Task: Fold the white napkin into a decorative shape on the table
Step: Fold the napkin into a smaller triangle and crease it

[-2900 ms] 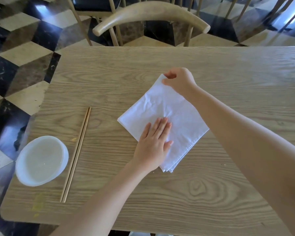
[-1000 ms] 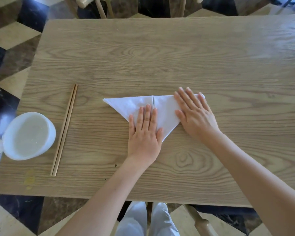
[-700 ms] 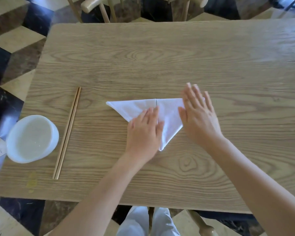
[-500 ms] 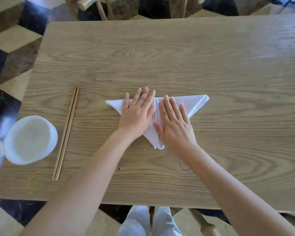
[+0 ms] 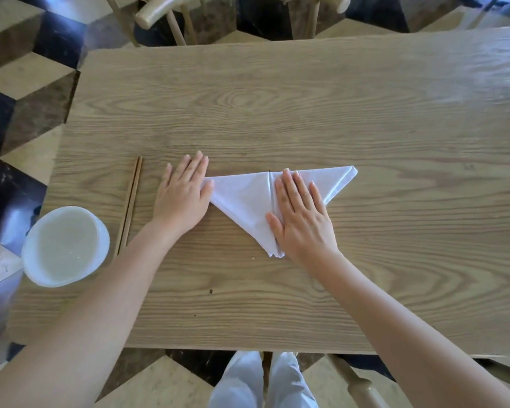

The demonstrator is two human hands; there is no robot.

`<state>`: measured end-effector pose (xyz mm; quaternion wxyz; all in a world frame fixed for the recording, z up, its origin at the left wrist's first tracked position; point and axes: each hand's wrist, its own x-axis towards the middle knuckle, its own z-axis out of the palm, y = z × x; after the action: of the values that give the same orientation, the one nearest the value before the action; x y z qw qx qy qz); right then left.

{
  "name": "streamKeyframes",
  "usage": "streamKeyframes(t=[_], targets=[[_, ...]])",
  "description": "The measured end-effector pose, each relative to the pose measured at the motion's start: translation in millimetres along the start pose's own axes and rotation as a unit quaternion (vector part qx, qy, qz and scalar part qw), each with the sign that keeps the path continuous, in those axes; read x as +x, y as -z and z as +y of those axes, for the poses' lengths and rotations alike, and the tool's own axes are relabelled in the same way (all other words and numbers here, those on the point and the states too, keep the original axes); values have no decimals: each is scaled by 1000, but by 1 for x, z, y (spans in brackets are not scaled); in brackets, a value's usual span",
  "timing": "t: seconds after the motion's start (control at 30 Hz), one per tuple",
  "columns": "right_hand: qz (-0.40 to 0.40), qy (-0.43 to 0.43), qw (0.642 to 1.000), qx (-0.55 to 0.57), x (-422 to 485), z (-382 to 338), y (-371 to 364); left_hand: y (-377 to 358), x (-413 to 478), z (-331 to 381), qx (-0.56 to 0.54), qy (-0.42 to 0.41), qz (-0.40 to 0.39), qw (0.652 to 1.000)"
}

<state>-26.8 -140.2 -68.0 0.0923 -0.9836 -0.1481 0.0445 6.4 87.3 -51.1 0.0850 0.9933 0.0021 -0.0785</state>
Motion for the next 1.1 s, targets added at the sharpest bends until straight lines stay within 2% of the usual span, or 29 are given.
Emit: streamKeyframes(t=[0.07,0.17,0.27,0.37,0.43,0.57,0.7,0.93,1.0,1.07,1.1], targets=[[-18,4,1000,4,0,-1,2,7,6,18,-49,-3,31,998],[-25,16,997,73,2,2,7,13,22,50,-99,-106,32,989],[-14,-3,980,200,10,9,28,21,40,67,-141,-119,-70,980],[12,-26,985,173,28,18,44,36,56,70,-176,-103,-204,957],[-33,-14,990,134,44,23,50,45,63,72,-155,-119,-252,948],[-117,2,987,105,67,37,60,55,63,72,-171,-123,-283,936],[-208,-15,965,160,77,56,71,62,58,64,-197,-101,-320,921],[-252,46,933,254,84,40,90,70,52,69,-224,-120,-298,920],[-257,59,932,251,88,32,92,70,49,70,-224,-116,-285,925],[-253,59,934,244,91,28,92,65,44,71,-223,-103,-232,941],[-253,57,935,243,92,27,92,59,38,71,-222,-94,-159,957]])
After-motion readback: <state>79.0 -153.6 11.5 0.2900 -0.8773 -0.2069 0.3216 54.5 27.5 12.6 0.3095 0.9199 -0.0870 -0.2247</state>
